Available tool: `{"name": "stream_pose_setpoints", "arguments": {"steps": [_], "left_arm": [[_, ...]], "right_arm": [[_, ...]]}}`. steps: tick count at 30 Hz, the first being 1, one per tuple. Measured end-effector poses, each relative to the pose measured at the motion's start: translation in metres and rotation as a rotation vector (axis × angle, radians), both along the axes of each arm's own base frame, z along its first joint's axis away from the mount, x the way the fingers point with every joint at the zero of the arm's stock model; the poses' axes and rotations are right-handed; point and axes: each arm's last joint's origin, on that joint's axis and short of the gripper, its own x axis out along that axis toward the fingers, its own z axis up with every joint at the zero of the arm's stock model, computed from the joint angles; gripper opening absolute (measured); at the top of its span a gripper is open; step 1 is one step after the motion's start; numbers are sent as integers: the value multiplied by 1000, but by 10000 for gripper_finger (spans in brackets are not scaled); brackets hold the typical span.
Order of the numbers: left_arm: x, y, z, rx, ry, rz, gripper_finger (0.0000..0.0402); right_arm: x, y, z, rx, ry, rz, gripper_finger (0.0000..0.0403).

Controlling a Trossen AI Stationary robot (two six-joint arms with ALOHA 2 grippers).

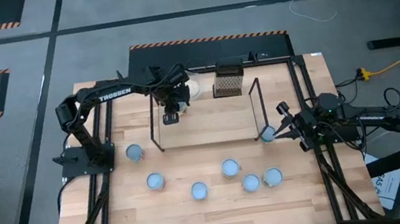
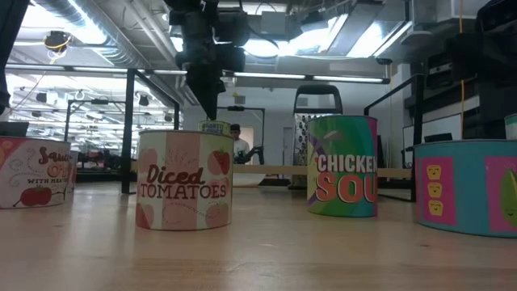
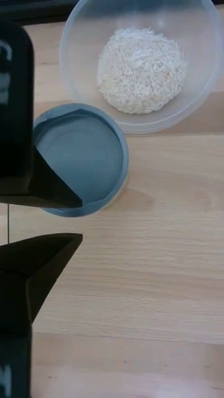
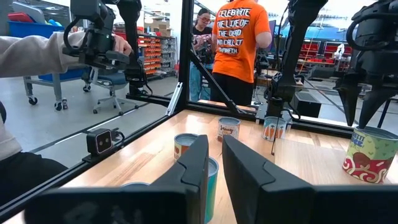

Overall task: Pick and place cans onto a shelf
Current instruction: Put the canned diced tomatoes on the shelf

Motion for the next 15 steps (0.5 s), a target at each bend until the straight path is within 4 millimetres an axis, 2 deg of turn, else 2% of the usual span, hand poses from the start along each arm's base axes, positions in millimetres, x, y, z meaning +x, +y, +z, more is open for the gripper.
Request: {"name": "stream_pose_setpoints", "arguments": {"steps": [9, 15], "left_arm": [[2, -3, 1, -4, -7, 7, 69], [13, -22, 23, 2, -75, -4, 69]], "right_arm": [[0, 0, 0, 0, 0, 0, 53], [0, 0, 0, 0, 0, 0, 53]]}}
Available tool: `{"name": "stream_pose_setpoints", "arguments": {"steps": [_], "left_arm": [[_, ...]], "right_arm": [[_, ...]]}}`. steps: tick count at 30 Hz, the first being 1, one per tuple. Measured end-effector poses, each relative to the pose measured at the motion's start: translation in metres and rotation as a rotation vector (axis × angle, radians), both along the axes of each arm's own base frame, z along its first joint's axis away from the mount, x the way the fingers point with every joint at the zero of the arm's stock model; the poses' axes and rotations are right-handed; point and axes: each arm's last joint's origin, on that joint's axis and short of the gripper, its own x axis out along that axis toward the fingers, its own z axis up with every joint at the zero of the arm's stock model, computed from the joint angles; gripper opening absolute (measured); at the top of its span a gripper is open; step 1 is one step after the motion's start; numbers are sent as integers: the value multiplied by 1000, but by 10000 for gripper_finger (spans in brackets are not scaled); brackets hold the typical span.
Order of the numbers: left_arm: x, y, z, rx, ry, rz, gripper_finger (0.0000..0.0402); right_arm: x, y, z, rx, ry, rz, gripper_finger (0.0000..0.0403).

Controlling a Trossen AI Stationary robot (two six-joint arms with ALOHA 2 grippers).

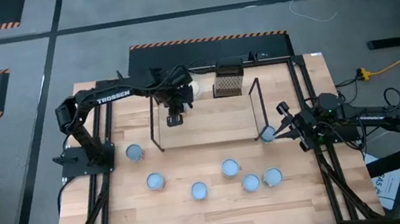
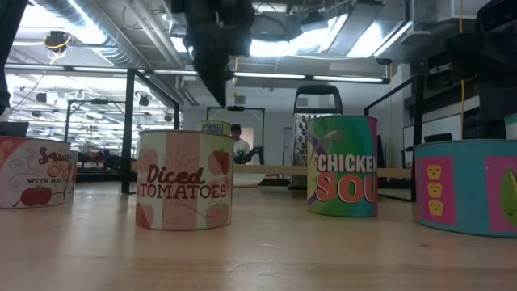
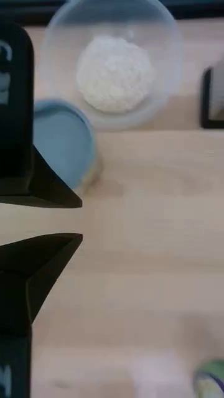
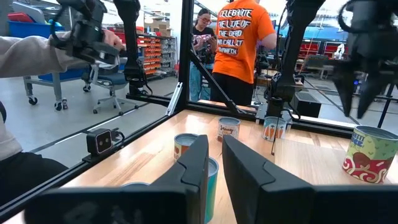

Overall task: Pick and place cans onto a shelf
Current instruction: Put the canned diced tomatoes on the shelf

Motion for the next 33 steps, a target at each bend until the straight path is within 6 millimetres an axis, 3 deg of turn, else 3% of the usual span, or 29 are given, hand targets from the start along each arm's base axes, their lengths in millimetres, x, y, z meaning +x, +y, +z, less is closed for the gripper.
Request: {"name": "stream_pose_setpoints", "arguments": {"steps": [8, 19, 24, 28, 33], "left_arm": [[20, -61, 28, -85, -93, 40, 69], [16, -192, 28, -315, -47, 117, 69], [9, -248, 35, -449, -118, 194, 69], [9, -276, 39, -512, -245, 317, 69], [4, -292, 42, -568, -306, 458, 86]], "right_arm": [[0, 0, 0, 0, 0, 0, 53], [0, 0, 0, 0, 1, 0, 53], [0, 0, 0, 0, 0, 0, 53], [0, 0, 0, 0, 0, 0, 53], [0, 0, 0, 0, -1, 0, 53]]}}
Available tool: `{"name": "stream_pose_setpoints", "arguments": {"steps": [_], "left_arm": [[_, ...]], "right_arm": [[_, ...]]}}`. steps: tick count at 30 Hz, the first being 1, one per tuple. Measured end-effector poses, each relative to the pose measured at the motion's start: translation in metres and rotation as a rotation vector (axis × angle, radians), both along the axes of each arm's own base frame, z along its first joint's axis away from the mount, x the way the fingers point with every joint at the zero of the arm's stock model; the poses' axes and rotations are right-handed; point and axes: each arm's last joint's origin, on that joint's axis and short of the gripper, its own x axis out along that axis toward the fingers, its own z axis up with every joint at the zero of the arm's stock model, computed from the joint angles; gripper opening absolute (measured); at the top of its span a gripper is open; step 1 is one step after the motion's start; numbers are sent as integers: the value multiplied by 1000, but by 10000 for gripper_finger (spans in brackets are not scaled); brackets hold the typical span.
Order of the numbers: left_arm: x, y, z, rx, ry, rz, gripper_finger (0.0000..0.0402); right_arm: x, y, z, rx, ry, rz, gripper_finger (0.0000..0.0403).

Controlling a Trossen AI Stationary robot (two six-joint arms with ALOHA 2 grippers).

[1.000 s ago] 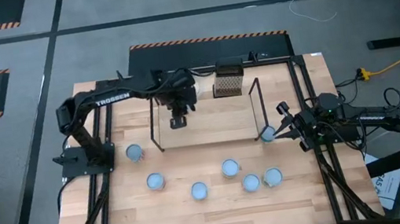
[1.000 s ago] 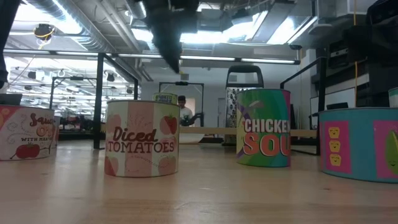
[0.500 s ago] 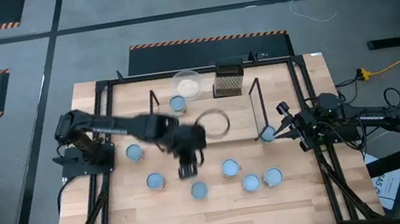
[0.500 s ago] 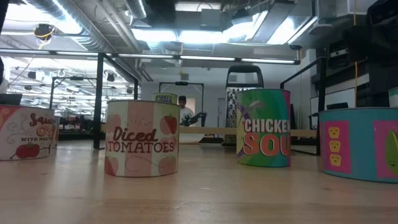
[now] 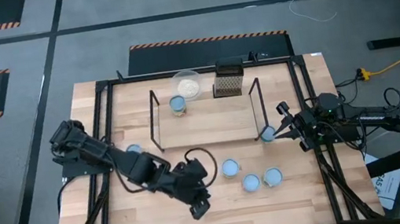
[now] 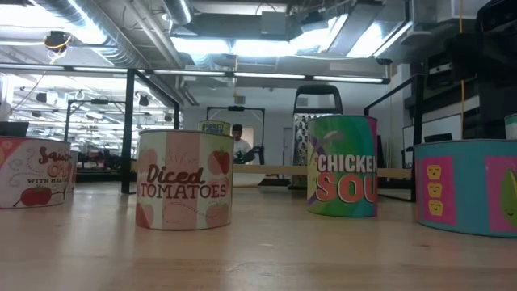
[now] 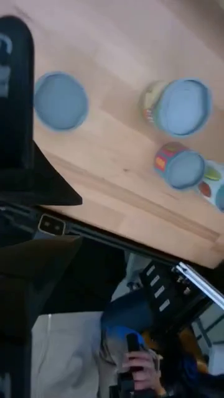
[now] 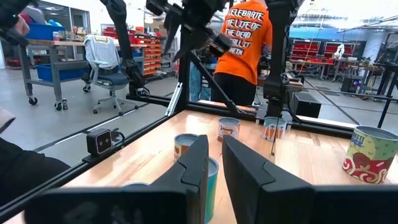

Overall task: Pick and place cans onto a shelf
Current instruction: Put the canned diced tomatoes on the shelf

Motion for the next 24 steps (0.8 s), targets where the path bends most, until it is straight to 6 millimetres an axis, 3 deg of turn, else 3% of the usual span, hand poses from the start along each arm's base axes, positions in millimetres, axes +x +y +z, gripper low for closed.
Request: {"name": "stream_pose_setpoints", "arguments": {"steps": [6, 12, 24], "left_arm": [[7, -14, -20, 13, 38, 9, 105], [19, -27, -53, 94, 124, -179, 102], [27, -32, -96, 321, 234, -290, 102]], "right_arm": [[0, 0, 0, 0, 0, 0, 53], [0, 0, 0, 0, 0, 0, 53], [0, 0, 0, 0, 1, 0, 53]]}}
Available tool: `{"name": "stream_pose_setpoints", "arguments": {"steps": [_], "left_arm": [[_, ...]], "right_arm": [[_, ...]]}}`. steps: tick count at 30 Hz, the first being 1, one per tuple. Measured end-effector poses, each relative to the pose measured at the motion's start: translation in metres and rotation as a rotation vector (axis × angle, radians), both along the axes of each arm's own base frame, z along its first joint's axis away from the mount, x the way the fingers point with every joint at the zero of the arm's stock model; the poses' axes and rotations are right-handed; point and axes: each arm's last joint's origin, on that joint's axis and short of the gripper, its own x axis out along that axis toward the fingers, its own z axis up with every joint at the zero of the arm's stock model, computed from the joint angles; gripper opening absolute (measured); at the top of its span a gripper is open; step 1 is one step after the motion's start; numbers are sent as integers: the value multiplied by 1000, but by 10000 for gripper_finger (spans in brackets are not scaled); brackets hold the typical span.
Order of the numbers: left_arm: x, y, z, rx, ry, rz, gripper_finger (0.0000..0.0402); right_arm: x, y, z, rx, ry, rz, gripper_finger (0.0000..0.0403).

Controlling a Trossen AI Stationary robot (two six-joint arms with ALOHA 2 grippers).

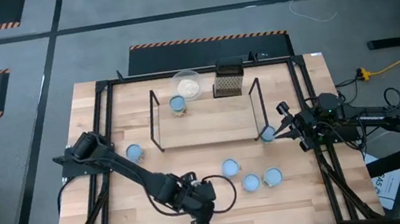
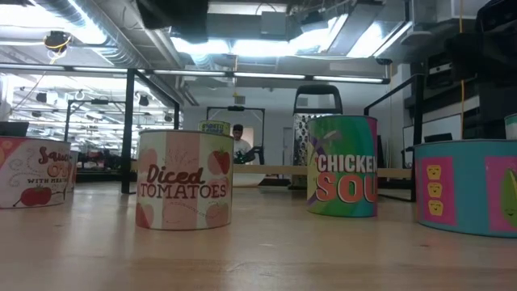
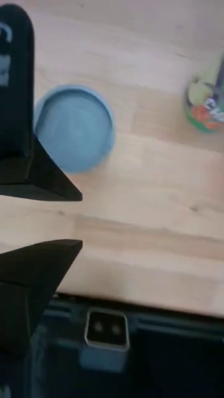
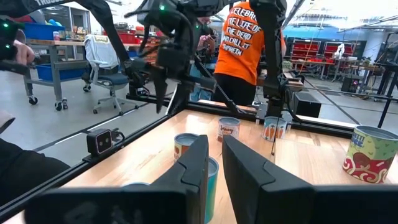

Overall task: Pick and place cans onto a shelf
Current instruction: Put the canned diced tomatoes on the shelf

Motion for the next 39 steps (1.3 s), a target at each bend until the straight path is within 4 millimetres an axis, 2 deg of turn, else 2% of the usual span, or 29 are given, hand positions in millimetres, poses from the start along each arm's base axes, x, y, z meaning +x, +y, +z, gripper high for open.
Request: {"name": "stream_pose_setpoints", "arguments": {"steps": [5, 12, 31, 39], "left_arm": [[1, 1, -15, 84, 43, 20, 102], [-2, 2, -22, 163, 68, 35, 102], [1, -7, -51, 234, 124, -3, 102], [1, -6, -54, 265, 128, -22, 92]], "right_arm": [[0, 0, 0, 0, 0, 0, 53], [0, 0, 0, 1, 1, 0, 53], [0, 0, 0, 2, 2, 0, 53], [0, 0, 0, 2, 2, 0, 53]]}}
